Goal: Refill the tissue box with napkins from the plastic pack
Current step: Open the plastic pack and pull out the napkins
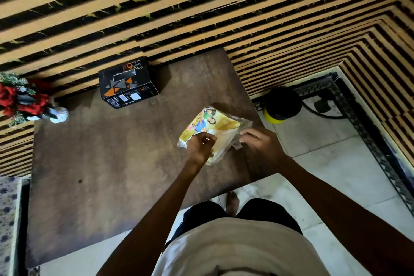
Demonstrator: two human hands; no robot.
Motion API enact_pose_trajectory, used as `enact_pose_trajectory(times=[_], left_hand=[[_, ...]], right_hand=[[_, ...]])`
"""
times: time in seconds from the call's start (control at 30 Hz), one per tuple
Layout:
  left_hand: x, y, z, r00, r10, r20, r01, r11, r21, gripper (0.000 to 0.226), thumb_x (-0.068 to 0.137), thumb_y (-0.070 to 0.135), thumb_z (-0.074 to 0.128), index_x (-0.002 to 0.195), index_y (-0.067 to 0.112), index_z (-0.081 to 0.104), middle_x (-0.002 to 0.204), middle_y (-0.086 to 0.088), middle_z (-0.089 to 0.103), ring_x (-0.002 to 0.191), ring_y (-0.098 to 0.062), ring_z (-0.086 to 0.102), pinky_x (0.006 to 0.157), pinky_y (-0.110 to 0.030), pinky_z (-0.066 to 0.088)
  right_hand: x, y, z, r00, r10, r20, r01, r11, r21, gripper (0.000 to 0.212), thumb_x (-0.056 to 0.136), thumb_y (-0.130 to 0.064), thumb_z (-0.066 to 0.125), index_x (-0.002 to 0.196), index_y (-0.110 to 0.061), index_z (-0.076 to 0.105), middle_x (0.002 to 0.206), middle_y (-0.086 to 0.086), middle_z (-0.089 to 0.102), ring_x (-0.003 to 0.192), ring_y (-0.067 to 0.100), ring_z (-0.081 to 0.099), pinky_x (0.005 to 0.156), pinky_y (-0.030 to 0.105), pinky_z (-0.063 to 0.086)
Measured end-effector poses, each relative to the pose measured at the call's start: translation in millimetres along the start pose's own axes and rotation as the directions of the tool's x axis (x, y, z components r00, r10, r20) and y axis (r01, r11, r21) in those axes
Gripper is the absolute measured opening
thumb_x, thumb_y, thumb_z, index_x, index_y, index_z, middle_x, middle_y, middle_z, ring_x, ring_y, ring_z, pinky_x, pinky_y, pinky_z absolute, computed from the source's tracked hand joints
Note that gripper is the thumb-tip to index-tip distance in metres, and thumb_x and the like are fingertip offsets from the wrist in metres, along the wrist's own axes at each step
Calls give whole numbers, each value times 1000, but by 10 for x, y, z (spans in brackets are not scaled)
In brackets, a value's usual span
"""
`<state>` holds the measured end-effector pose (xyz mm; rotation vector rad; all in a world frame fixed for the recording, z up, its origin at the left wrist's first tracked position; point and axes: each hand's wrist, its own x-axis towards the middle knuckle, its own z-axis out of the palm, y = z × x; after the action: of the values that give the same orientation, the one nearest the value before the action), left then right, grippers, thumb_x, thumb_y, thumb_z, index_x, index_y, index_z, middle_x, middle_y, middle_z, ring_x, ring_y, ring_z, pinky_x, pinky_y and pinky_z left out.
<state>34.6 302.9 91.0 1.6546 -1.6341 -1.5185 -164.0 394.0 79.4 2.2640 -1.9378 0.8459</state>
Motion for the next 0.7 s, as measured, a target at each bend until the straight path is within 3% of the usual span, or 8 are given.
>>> enact_pose_trajectory(times=[0.1,0.23,0.33,0.37,0.47,0.53,0.6,0.7], left_hand=[[-15,35,-18,1000,-19,-15,18,995,-100,13,90,15,64,91,2,65,72,-1,57,47,-9,59,45,-24,54],[-77,33,16,999,4,51,3,992,-130,6,86,7,67,87,2,65,74,-7,59,54,-19,62,48,-27,57],[-121,26,94,999,13,48,-7,992,-129,11,83,6,69,80,10,60,71,-6,59,57,-21,62,49,-31,59],[-129,22,122,999,13,35,-9,993,-114,13,83,5,69,78,11,59,71,-4,59,60,-21,62,50,-34,60],[-171,27,217,999,43,-20,-43,999,-18,11,79,4,70,79,7,59,70,-3,59,62,-21,63,52,-47,61],[-220,53,252,998,62,-16,-61,997,57,12,77,6,72,82,4,61,69,-1,59,58,-18,62,50,-45,60],[-249,85,234,995,36,93,-41,997,60,17,79,13,75,86,5,62,70,-2,62,58,-17,63,51,-39,61],[-140,60,112,981,-2,196,-16,996,86,15,88,28,66,86,14,64,74,-6,66,59,-20,66,63,-43,62]], right_hand=[[-92,156,46,985,-19,171,35,995,-90,6,82,-11,66,77,-15,67,98,7,69,86,25,64,63,31,54],[-125,214,74,884,33,466,61,981,-185,10,77,-24,61,70,-21,69,84,0,70,82,24,66,68,27,52],[-20,-37,0,910,199,363,-258,959,120,48,96,-42,38,79,-17,74,80,-2,74,73,11,67,65,15,45],[17,-149,19,863,330,382,-434,872,227,51,96,-46,36,90,-15,76,88,-4,75,79,7,66,67,11,43],[90,-344,228,517,557,650,-854,392,343,31,94,-22,51,117,-8,67,116,4,68,110,18,61,93,26,48],[162,-401,362,348,634,691,-924,105,369,31,93,-16,54,120,-1,61,123,16,63,118,31,58,99,35,48],[229,-425,434,186,684,705,-898,-173,405,34,93,-14,56,123,1,55,122,18,61,113,30,59,98,36,50],[280,-455,501,76,662,746,-751,-454,479,28,95,-14,52,121,-6,53,114,21,60,106,31,61,97,42,52]])
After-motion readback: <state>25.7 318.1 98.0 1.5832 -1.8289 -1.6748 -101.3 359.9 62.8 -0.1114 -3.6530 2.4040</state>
